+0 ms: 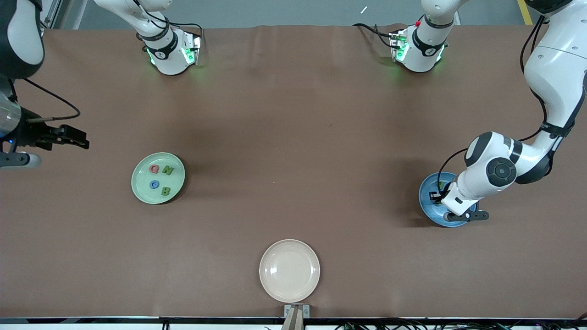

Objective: Sort upper and lower case letters into plates
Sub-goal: 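Release the green u into the blue plate with the left gripper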

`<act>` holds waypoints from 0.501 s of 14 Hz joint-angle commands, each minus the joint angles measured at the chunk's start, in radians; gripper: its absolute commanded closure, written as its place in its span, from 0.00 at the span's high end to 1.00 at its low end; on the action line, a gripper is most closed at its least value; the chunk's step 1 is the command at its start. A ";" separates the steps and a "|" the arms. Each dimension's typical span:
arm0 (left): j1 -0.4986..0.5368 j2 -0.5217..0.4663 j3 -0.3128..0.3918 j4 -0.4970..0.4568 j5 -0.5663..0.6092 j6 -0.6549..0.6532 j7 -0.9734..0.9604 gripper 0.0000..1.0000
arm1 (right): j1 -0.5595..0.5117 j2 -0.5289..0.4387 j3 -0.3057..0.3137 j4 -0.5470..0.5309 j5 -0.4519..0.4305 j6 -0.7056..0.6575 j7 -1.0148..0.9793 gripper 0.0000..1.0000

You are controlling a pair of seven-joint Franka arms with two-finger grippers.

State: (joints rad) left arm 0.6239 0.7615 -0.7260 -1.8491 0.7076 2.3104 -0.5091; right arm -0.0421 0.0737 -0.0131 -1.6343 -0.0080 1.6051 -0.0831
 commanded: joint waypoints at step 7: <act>-0.007 -0.017 0.000 0.030 0.021 -0.014 0.006 0.99 | 0.013 -0.100 0.025 0.007 0.002 -0.053 0.003 1.00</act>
State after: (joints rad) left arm 0.6226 0.7618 -0.7247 -1.8332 0.7081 2.3104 -0.5090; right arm -0.0346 0.0147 0.0056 -1.6295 -0.0070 1.5786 -0.0836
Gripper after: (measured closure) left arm 0.317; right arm 0.000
